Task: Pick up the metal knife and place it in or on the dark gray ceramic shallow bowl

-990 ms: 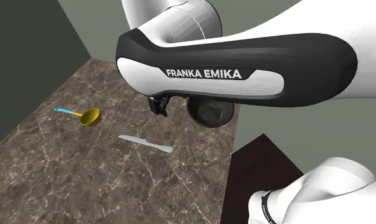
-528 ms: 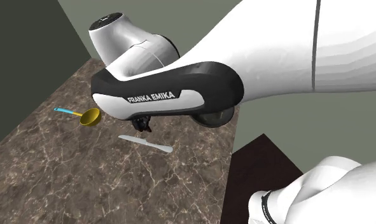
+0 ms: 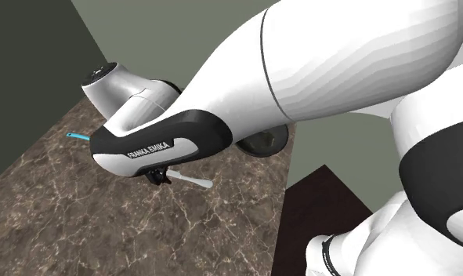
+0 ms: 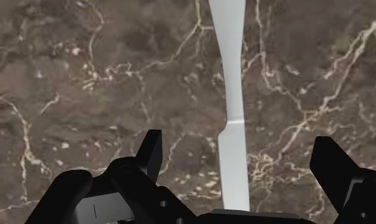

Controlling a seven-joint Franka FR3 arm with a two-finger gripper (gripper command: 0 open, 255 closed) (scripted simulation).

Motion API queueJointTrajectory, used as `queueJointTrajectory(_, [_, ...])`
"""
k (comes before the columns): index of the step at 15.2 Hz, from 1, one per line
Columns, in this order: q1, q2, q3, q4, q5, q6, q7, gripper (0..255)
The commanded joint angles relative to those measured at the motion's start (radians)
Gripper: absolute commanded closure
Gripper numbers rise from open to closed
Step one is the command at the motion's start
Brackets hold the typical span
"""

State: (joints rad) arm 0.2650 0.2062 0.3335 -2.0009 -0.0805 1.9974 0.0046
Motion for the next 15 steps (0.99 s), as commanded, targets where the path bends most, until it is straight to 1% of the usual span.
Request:
queueJointTrajectory(1, [0.003,0.016,0.001,-0.009,-0.006,0.022,0.001,0])
queueJointTrajectory(6, [0.004,0.041,-0.003,-0.057,-0.018,0.093,0.01,0])
queueJointTrajectory(14, [0.004,0.041,-0.003,-0.056,-0.018,0.093,0.01,0])
queueJointTrajectory(15, [0.004,0.041,-0.003,-0.056,-0.018,0.093,0.01,255])
